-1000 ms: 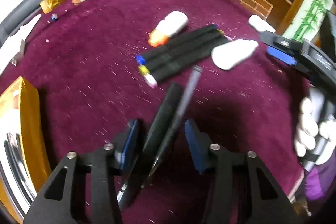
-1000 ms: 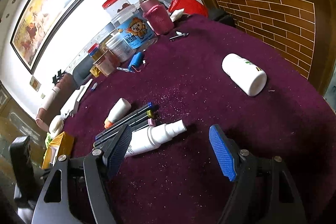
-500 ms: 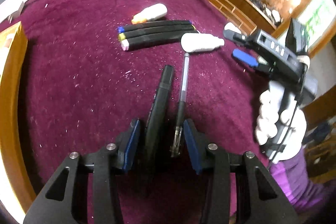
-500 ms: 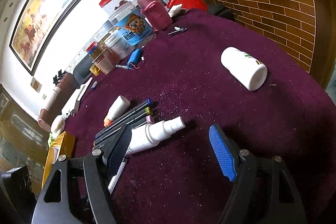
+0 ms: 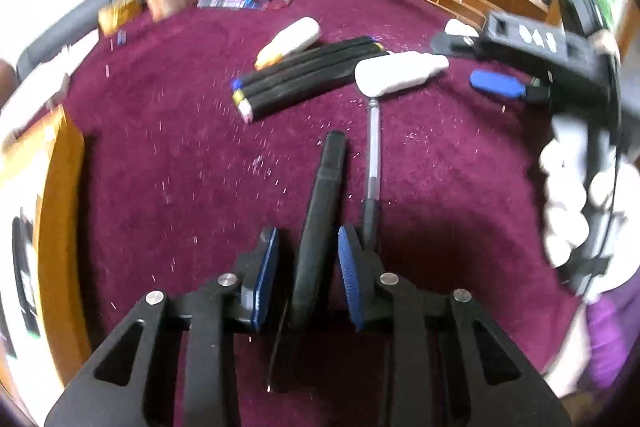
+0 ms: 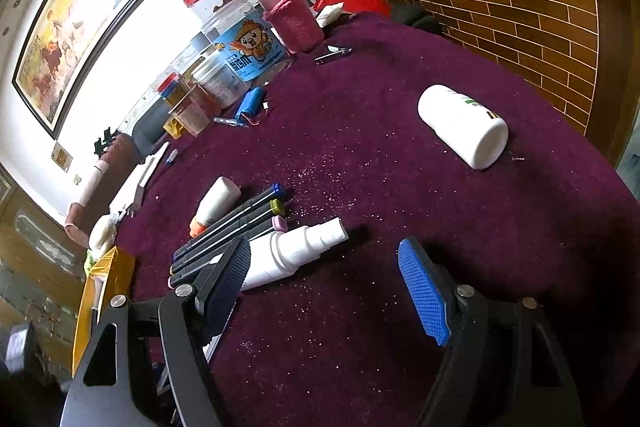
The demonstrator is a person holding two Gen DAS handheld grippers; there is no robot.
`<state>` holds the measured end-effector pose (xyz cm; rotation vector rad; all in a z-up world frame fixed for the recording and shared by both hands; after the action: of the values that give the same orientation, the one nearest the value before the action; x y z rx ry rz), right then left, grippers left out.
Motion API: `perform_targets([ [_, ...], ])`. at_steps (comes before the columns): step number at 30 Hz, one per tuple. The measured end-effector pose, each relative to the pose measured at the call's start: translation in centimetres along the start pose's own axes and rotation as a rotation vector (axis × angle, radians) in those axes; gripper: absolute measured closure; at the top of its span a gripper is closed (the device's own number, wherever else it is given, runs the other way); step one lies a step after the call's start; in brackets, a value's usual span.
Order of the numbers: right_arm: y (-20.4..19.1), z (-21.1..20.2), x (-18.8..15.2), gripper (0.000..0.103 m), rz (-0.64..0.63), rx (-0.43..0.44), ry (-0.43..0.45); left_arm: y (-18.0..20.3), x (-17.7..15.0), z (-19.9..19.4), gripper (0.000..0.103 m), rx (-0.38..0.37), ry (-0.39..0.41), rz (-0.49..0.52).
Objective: Organize rigid objects
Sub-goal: 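Grasp a clear pen with the right tool while the left tool carries its marker toward the tray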
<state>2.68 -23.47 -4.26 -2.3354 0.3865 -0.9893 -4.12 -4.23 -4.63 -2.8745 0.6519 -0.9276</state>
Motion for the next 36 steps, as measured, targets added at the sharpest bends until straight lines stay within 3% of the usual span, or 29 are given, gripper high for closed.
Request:
perform_targets([
  [1,0.0,0.0,0.0,0.031,0.000,-0.005,-0.001,0.0,0.0,0.0,0.087,-0.007,0.000,-0.006],
  [3,0.2,0.1,0.0,0.031,0.002,-0.016,-0.004,-0.7,0.0,0.0,0.091,-0.065,-0.007,-0.062],
  [7,0.4,0.2,-0.1,0.031,0.002,-0.033,-0.016,-2.9,-1.0,-1.0,0.091,-0.176,-0.004,-0.207],
  [13,0.2,0.2,-0.2,0.031,-0.014,-0.051,-0.026,-5.6,-1.9,-4.8,0.091,-0.284,0.079,-0.361],
  [15,-0.8,-0.7,-0.4,0.031,-0.045,-0.066,-0.039,-6.6,-2.2,-6.0,0.091,-0.307,0.109,-0.400],
  [18,-4.8,-3.0,-1.6,0.031,-0.111,0.009,-0.053,-7.9,-2.7,-7.7,0.091,-0.333,0.157,-0.441],
  [21,-8.6,-2.4,-4.3,0.031,-0.231,-0.012,-0.150,-8.8,-2.9,-8.2,0.091,-0.364,0.183,-0.484],
  [25,-10.8,0.9,-7.8,0.034,-0.299,-0.069,-0.258,-9.4,-3.6,-8.7,0.091,-0.389,0.198,-0.511],
  [26,-11.2,1.7,-8.4,0.036,-0.309,-0.088,-0.272,-9.8,-3.9,-8.9,0.091,-0.389,0.204,-0.517],
  [28,-11.9,3.1,-9.7,0.053,-0.334,-0.119,-0.301,-10.8,-4.5,-9.5,0.091,-0.382,0.219,-0.531],
  [29,-12.1,3.8,-10.3,0.055,-0.366,-0.162,-0.311,-11.3,-4.8,-9.9,0.091,-0.378,0.226,-0.539],
  [31,-12.3,4.0,-10.2,0.072,-0.420,-0.226,-0.278,-12.7,-5.5,-10.6,0.091,-0.366,0.247,-0.564],
  [32,-12.2,3.9,-10.1,0.076,-0.426,-0.256,-0.268,-13.4,-5.8,-11.0,0.091,-0.360,0.257,-0.576],
  [34,-11.9,3.5,-9.8,0.092,-0.389,-0.233,-0.268,-14.9,-6.6,-11.5,0.091,-0.348,0.274,-0.608],
  [36,-11.4,3.1,-9.6,0.095,-0.345,-0.204,-0.277,-16.2,-7.4,-11.7,0.091,-0.339,0.281,-0.642],
])
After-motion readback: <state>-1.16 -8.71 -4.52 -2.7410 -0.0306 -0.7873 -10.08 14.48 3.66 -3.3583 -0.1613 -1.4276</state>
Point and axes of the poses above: each gripper's, at about its wrist camera, not at the fingertips, and z roughly the way its jaws point, y to its right, x to its top, the point moved 8 cm from there along z, roughly the way its jaws point, and after that the axes turned 9 degrees about x, right-handed, at the moved point
